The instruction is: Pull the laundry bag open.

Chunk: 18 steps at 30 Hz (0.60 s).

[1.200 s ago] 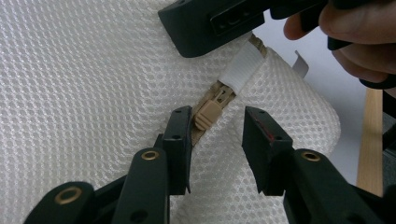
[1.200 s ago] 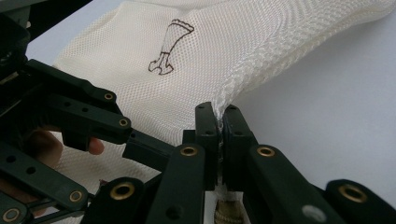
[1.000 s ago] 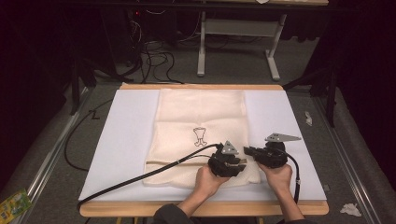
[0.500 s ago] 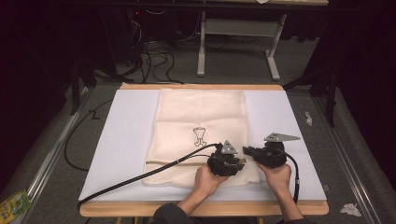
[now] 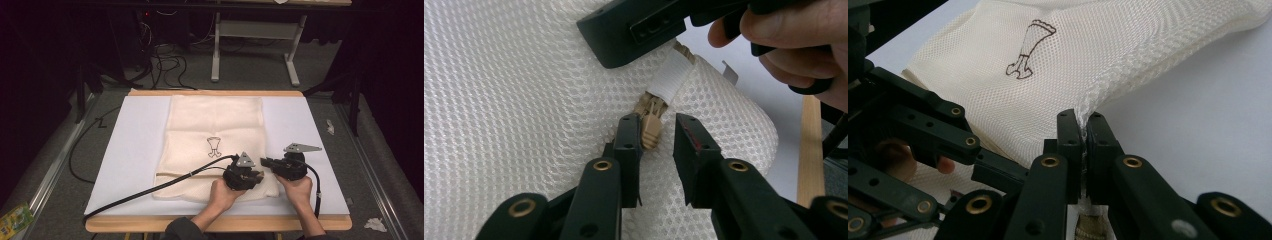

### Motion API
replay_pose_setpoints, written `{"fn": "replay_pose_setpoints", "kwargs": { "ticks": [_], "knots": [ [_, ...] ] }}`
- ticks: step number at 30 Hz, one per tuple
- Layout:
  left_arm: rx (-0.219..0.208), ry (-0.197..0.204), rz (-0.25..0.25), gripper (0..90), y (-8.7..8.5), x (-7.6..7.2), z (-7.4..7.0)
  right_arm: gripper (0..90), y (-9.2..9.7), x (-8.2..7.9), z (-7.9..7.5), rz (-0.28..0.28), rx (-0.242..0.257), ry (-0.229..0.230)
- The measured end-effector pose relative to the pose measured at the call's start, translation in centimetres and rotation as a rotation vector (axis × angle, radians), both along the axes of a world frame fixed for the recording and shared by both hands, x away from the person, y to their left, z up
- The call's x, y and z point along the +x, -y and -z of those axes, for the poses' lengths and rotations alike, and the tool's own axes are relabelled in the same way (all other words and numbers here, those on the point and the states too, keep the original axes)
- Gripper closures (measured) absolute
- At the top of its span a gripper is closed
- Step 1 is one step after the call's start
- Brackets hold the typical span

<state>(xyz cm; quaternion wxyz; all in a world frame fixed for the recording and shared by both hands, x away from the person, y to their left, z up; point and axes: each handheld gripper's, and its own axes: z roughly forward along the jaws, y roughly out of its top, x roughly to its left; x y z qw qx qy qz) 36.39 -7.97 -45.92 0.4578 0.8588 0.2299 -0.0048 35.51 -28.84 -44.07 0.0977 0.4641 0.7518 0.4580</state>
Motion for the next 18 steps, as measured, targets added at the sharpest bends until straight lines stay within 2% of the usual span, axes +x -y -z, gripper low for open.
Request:
{"fn": "replay_pose_setpoints", "kwargs": {
  "ticks": [12,18],
  "knots": [
    [-0.013,-0.027,-0.004,85.9,0.03,0.10,-0.18,88.4,-0.42,-0.15,-0.39,-0.006,-0.011,0.011],
    [-0.016,-0.026,0.003,86.6,-0.06,0.11,-0.35,88.4,-0.18,-0.27,-0.45,-0.006,-0.015,0.015]
  ]
}}
